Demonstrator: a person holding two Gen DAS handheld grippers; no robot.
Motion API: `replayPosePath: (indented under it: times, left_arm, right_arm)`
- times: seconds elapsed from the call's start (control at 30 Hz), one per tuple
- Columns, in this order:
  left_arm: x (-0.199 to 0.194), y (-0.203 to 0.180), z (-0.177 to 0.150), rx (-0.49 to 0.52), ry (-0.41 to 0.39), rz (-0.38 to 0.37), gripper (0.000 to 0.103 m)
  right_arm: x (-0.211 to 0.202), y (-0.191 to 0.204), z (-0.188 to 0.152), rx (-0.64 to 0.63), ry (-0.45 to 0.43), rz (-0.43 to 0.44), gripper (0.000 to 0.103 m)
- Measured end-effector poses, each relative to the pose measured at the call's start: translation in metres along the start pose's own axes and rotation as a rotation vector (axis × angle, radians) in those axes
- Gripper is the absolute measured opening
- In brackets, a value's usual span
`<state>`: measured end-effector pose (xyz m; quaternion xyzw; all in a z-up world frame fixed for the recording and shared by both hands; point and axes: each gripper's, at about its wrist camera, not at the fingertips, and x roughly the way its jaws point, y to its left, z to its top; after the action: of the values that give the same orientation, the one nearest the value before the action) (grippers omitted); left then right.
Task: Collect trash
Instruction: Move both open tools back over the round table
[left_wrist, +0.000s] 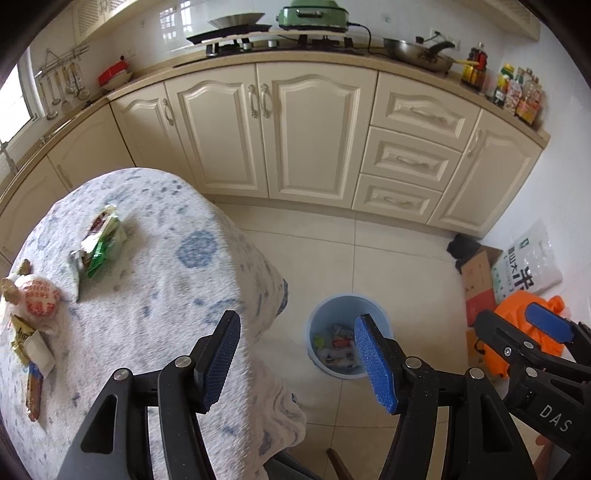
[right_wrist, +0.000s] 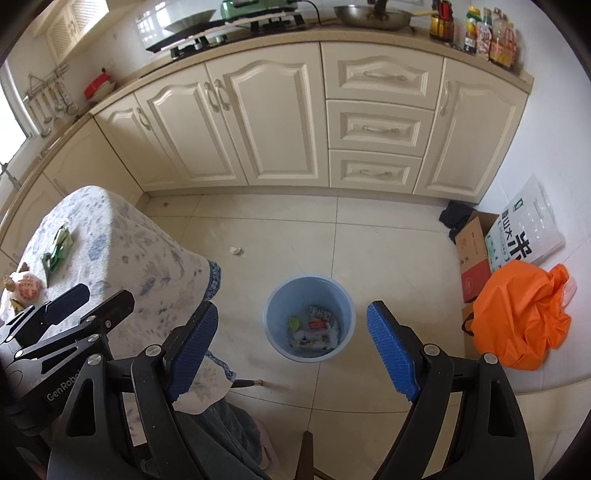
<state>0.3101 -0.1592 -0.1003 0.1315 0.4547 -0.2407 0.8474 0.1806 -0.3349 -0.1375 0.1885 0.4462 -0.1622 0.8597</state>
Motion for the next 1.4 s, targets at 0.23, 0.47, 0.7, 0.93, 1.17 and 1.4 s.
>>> replayPosePath:
  times: [0.23,0.47,0.7,0.93,1.17,1.4]
  left_arm:
    - [-0.048,0.031,-0.027,-0.044,-0.071,0.033,0.061]
    - [-0.092,0.070,-0.059,-0.108,-0.120,0.073,0.062]
    - [-0.128,0.115,-0.091,-0.199,-0.143,0.147,0.062]
    - [-0.150,0.162,-0.126,-0.310,-0.138,0.230,0.066]
    - [-0.148,0.218,-0.136,-0.376,-0.124,0.277,0.066]
    - [-0.118,0.252,-0.124,-0.358,-0.066,0.313,0.066]
  right_arm:
    - [-0.021,0.036,-0.007,-0.074,-0.033,0.044,0.084]
    - [-0.031,0.084,-0.018,-0.184,-0.039,0.099,0.084]
    - [-0.032,0.136,-0.029,-0.283,-0.028,0.165,0.084]
    - [-0.023,0.195,-0.043,-0.406,0.006,0.218,0.084]
    - [-0.001,0.248,-0.055,-0.505,0.072,0.267,0.085]
    - [0.022,0.293,-0.054,-0.561,0.117,0.300,0.085]
